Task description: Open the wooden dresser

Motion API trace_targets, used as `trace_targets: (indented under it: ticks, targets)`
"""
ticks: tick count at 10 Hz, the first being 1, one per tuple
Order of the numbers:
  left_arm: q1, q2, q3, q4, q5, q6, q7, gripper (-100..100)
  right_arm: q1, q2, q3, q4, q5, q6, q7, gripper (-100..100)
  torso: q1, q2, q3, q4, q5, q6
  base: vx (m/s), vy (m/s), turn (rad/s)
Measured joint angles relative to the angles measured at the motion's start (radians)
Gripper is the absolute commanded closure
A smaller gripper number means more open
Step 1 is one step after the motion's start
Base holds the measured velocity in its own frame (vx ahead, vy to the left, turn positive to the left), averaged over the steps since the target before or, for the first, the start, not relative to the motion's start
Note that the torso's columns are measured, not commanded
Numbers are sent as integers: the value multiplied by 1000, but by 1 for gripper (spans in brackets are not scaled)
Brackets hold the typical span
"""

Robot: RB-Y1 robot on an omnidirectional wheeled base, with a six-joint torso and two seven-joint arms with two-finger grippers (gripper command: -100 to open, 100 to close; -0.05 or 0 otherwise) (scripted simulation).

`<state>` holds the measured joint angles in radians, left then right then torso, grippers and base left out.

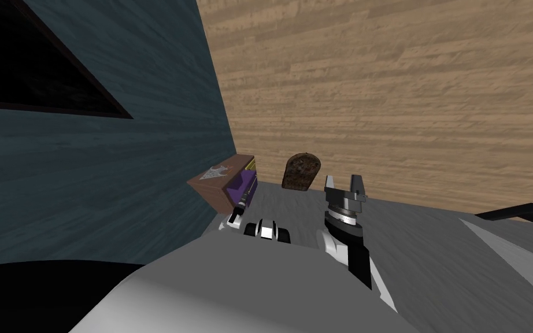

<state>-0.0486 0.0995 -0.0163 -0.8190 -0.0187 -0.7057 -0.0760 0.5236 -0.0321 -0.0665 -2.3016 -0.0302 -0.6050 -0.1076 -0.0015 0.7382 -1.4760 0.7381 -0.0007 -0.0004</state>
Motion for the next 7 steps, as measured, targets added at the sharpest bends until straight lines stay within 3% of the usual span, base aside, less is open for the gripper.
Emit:
trace_targets:
  ticks: [5,6,7]
  targets:
    - [-87,22,8,-43,7,125,23,-100,0,0,0,0,0,0,0,0,0,1,1,0,0,1,-81,-14,8]
    - [-89,22,9,-44,7,131,24,0,0,0,0,0,0,0,0,0,2,-2,-1,0,1,0,-10,-4,-1]
    - [-89,22,9,-44,7,130,24,0,0,0,0,0,0,0,0,0,3,-3,-2,-1,1,0,-6,-2,0]
